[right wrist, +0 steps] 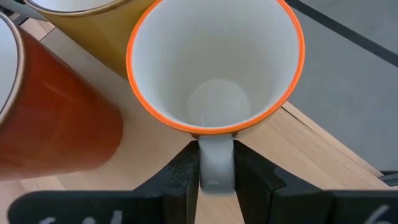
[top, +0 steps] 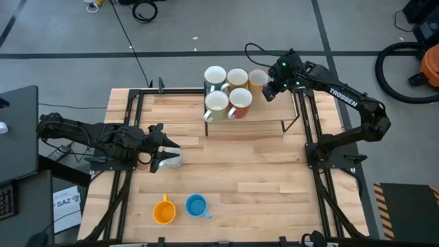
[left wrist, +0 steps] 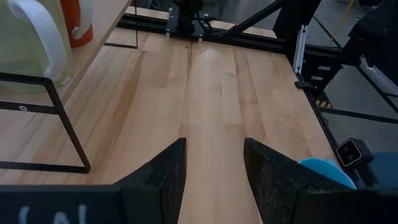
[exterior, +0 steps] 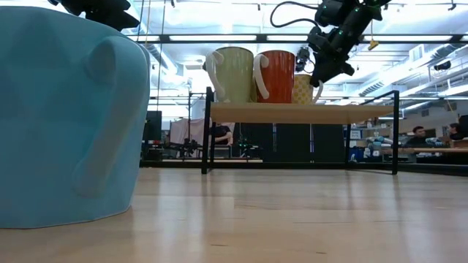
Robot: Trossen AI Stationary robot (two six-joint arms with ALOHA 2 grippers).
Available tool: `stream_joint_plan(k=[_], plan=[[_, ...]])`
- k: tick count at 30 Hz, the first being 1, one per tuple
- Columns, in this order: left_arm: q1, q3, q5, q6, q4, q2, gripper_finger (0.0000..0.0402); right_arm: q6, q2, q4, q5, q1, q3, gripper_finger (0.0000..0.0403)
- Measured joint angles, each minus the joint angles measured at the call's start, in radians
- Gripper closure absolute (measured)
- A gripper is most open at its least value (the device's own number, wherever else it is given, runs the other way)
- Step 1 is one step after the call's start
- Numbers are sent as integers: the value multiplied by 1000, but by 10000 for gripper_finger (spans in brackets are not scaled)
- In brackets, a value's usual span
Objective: Place coffee mugs
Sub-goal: Put the yellow patterned mug on the shelf
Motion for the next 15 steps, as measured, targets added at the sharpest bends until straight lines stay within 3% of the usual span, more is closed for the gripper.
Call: stream_joint_plan(k=[9, 15], plan=[[0, 0, 0, 0, 0, 0, 235, 0, 1, 12, 0, 0, -1, 293], [0, 0, 0, 0, 0, 0, 235, 0, 1, 14, 0, 0, -1, 258]])
